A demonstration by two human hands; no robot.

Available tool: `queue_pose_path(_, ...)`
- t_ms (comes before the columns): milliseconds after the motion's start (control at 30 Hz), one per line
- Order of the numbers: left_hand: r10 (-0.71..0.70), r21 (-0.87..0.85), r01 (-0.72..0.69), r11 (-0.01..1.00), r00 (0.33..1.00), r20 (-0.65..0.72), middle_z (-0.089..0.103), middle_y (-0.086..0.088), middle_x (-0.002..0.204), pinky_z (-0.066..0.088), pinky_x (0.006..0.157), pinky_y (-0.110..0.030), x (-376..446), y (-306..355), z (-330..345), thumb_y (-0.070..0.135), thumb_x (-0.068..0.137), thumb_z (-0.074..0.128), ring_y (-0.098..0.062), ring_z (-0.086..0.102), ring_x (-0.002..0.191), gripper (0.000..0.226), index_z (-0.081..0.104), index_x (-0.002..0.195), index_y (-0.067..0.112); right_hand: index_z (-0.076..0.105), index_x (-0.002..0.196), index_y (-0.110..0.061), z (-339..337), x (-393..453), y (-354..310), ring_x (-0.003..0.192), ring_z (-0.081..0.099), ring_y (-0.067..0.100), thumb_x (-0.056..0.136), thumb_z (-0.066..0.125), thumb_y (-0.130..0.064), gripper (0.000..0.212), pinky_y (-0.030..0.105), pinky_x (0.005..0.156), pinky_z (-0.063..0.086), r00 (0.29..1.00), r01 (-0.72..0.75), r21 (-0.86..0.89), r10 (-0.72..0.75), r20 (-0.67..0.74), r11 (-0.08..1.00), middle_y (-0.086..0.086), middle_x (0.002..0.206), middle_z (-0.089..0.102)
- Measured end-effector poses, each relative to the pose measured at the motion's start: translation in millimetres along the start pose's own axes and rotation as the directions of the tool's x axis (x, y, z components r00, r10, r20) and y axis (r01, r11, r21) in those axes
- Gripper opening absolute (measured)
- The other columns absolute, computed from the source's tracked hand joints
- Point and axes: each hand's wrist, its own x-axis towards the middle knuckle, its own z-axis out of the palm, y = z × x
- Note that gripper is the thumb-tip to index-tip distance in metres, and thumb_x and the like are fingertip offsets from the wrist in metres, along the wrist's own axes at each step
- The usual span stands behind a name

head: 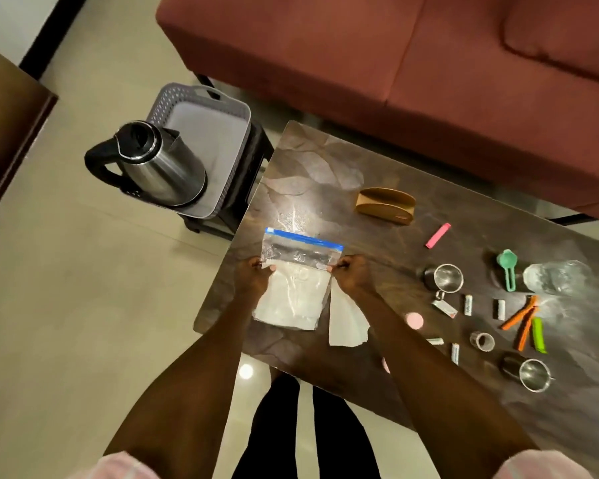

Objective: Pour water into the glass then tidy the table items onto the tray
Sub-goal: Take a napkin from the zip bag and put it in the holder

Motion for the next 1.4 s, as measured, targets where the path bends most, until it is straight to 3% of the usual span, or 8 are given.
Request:
queue_pose_path(267,0.066,0.158,-0.041,0.987,0.985,-0.158,0.048,-0.006,0.060,0.042,0.061,-0.030,43,-27,19,0.006,0.076,0.078,-0.020,0.047,0.064,0.038,0.044,0.059,0.011,0.057,0.060,-0.024,29,35,18,0.073,0.058,0.014,0.082,0.074,-0.006,0.034,0.023,0.070,0.041,0.997,0.045,-0.073,-0.049,-0.060,0.996,0.001,0.075,0.064)
queue_pose_path(433,0.079,0.163,-0.052,0.985,0.984,-0.161,0.049,-0.011,0.070,0.045,0.068,-0.038,48,-28,19,0.002,0.075,0.076,-0.025,0.050,0.069,0.028,0.049,0.074,0.008,0.066,0.093,0.008,22,37,22,0.080,0.061,0.020,0.078,0.080,-0.006,0.025,0.027,0.076,0.052,0.998,0.010,0.044,-0.008,-0.055,0.999,0.018,0.093,0.069)
queue_pose_path(533,0.100,0.165,-0.070,0.984,0.979,-0.175,0.062,-0.024,0.082,0.053,0.077,-0.045,41,-23,16,0.000,0.074,0.076,-0.038,0.063,0.080,0.027,0.057,0.093,-0.004,0.065,0.096,0.011,7,29,19,0.067,0.057,0.008,0.079,0.080,-0.008,0.030,0.005,0.058,0.042,0.997,0.008,0.067,-0.003,-0.082,0.998,0.013,0.088,0.066)
queue_pose_path(733,0.231,0.278,-0.175,0.945,0.955,-0.184,0.059,-0.022,0.117,0.049,0.093,-0.045,3,12,16,0.012,0.074,0.079,-0.035,0.058,0.109,0.053,0.054,0.119,-0.003,0.070,0.099,-0.002,-38,-8,-17,0.085,0.058,0.015,0.084,0.077,-0.021,0.025,0.019,0.069,0.045,0.988,0.108,0.145,-0.090,-0.127,0.984,0.004,0.094,0.067)
queue_pose_path(933,0.148,-0.033,-0.145,0.989,0.980,0.132,0.068,-0.007,0.095,0.052,0.079,-0.033,-67,93,34,0.036,0.081,0.076,-0.026,0.065,0.092,0.029,0.065,0.090,0.011,0.071,0.104,-0.004,-96,-67,-71,0.083,0.064,0.008,0.081,0.079,-0.018,0.028,0.011,0.070,0.048,0.966,0.236,0.335,-0.182,-0.185,0.912,0.004,0.096,0.071)
queue_pose_path(1133,0.157,-0.140,-0.094,0.986,0.809,0.567,0.075,-0.003,0.093,0.055,0.080,-0.035,-167,199,36,0.078,0.071,0.058,-0.023,0.071,0.087,0.066,0.071,0.097,0.019,0.072,0.095,-0.013,-177,-136,-141,0.077,0.069,0.003,0.081,0.078,-0.010,0.016,0.013,0.072,0.053,0.888,0.451,0.385,-0.362,-0.283,0.805,0.008,0.095,0.073)
queue_pose_path(1267,0.282,-0.280,-0.101,0.955,0.609,0.742,0.068,-0.021,0.116,0.052,0.096,-0.050,-226,258,27,0.053,0.079,0.071,-0.040,0.065,0.105,0.064,0.066,0.118,0.003,0.072,0.096,-0.016,-244,-188,-189,0.087,0.068,0.016,0.082,0.076,-0.011,0.015,0.027,0.083,0.056,0.811,0.578,0.364,-0.468,-0.350,0.730,0.010,0.094,0.073)
queue_pose_path(1400,0.469,-0.360,-0.303,0.882,0.501,0.727,0.066,-0.014,0.104,0.052,0.067,-0.029,-282,318,14,0.027,0.086,0.068,-0.026,0.062,0.088,0.038,0.063,0.113,0.002,0.071,0.095,-0.016,-303,-244,-229,0.088,0.066,0.019,0.083,0.076,-0.011,0.014,0.031,0.084,0.055,0.705,0.695,0.280,-0.552,-0.445,0.663,0.016,0.096,0.072)
